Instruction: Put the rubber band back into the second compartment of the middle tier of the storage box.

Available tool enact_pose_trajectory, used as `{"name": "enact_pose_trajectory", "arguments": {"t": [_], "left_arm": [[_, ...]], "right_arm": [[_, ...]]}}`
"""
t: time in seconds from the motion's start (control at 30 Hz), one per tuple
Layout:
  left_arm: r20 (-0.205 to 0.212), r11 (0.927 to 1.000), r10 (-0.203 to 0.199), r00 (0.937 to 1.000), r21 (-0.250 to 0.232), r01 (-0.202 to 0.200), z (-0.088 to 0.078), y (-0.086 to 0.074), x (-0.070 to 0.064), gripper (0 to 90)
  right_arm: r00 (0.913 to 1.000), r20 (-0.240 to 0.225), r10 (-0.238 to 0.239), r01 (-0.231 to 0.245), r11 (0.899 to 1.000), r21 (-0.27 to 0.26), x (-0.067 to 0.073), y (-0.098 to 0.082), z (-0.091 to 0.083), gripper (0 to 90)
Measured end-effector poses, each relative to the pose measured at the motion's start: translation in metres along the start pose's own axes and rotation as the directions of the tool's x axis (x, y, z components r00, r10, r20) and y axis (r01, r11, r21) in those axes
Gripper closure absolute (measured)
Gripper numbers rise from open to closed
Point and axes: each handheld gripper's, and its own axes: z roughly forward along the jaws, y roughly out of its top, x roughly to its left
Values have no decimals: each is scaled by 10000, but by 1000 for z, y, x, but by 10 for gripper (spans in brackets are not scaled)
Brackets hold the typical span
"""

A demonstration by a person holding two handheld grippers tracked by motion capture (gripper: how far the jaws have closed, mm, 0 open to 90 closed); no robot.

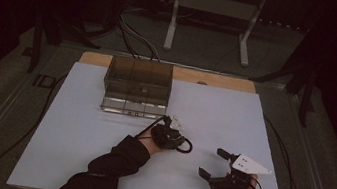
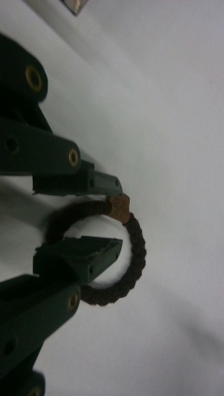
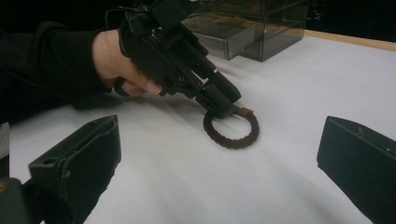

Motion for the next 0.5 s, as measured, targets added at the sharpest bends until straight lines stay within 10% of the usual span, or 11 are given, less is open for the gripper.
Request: {"name": "enact_pose_trajectory", "arguments": {"t": [0.5], "left_arm": [[-238,9989,-395,9989,225,400,1,2,1,854]], "right_arm": [[10000,52,0,0,10000,17,0,0,1,0]]}}
